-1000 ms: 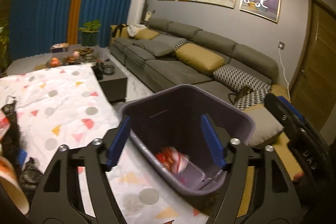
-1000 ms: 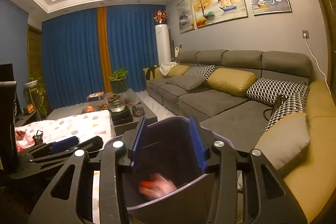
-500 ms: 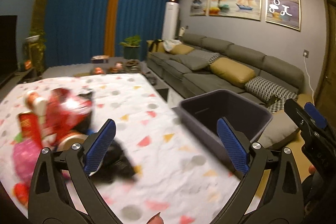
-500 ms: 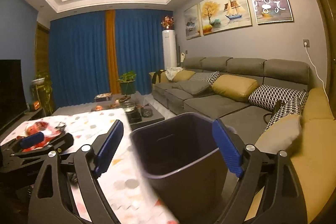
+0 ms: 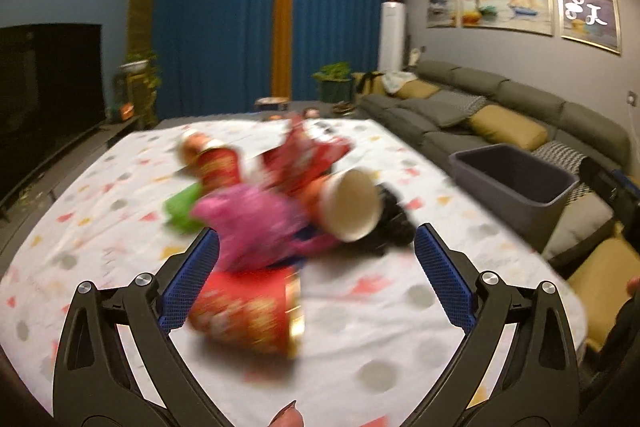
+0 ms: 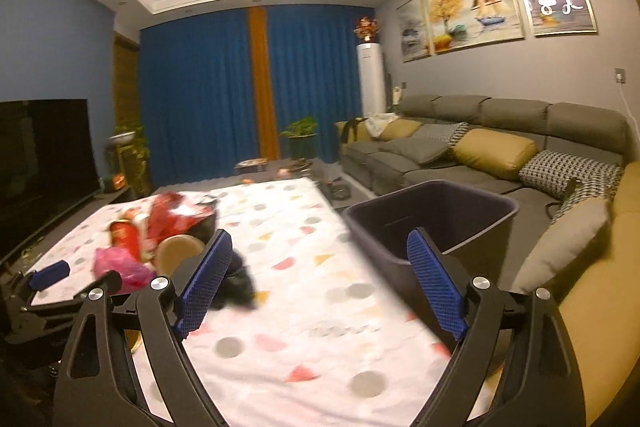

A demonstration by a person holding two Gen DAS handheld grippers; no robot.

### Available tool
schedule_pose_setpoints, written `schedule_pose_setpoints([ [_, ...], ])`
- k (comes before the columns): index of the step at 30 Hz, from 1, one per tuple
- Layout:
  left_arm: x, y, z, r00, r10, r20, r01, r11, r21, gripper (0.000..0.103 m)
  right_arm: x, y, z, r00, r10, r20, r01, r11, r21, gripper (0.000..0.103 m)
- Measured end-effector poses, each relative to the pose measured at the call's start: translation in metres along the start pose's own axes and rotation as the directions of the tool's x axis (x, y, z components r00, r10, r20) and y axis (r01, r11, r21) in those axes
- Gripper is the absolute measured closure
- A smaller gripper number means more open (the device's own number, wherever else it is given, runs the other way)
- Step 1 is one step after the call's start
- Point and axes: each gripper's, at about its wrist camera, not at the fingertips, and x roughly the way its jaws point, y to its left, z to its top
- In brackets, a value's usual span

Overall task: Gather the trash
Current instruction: 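Move both tools back to the trash pile on the table, then grasp the red printed paper cup with the left tool and lift it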

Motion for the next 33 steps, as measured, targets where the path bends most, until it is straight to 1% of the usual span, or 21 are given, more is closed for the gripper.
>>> schedule_pose_setpoints([
  [4,0.0,0.025,-0.013,0.998,0.036,-0.05,-0.038,0.999,-0.022,0.007,-0.002,0.025,-0.005,0.999,0.05,-0.009,-0.05,0.999,-0.011,0.017],
  [7,0.005,0.033,-0.016,0.996,0.038,-0.077,-0.04,0.999,-0.034,0.007,-0.001,0.035,-0.005,0.997,0.078,-0.018,-0.078,0.997,-0.021,0.017],
  [10,0.013,0.038,-0.016,0.994,0.017,-0.108,-0.022,0.999,-0.047,0.007,0.0,0.046,-0.007,0.995,0.095,-0.026,-0.095,0.995,-0.036,0.017],
  [17,0.028,0.042,-0.024,0.985,0.005,-0.173,-0.014,0.999,-0.05,0.007,0.004,0.051,-0.009,0.993,0.109,-0.043,-0.111,0.993,-0.043,0.017],
  [22,0.04,0.051,-0.027,0.973,-0.029,-0.229,0.008,0.995,-0.096,0.007,0.008,0.056,-0.012,0.991,0.124,-0.058,-0.127,0.991,-0.051,0.017],
  [23,0.043,0.053,-0.028,0.969,-0.036,-0.243,0.01,0.994,-0.106,0.008,0.009,0.057,-0.012,0.99,0.127,-0.06,-0.13,0.99,-0.051,0.017],
  [26,0.049,0.059,-0.031,0.96,-0.052,-0.274,0.016,0.991,-0.133,0.014,0.011,0.061,-0.014,0.989,0.134,-0.067,-0.138,0.989,-0.052,0.017],
  [27,0.05,0.06,-0.032,0.959,-0.057,-0.278,0.019,0.99,-0.137,0.018,0.013,0.064,-0.015,0.988,0.137,-0.071,-0.141,0.989,-0.054,0.017],
  [29,0.05,0.062,-0.033,0.957,-0.063,-0.283,0.025,0.991,-0.135,0.018,0.014,0.067,-0.016,0.987,0.142,-0.078,-0.146,0.988,-0.057,0.017],
  [33,0.046,0.066,-0.034,0.962,-0.072,-0.264,0.037,0.99,-0.137,0.018,0.019,0.076,-0.018,0.983,0.154,-0.094,-0.161,0.985,-0.068,0.017],
])
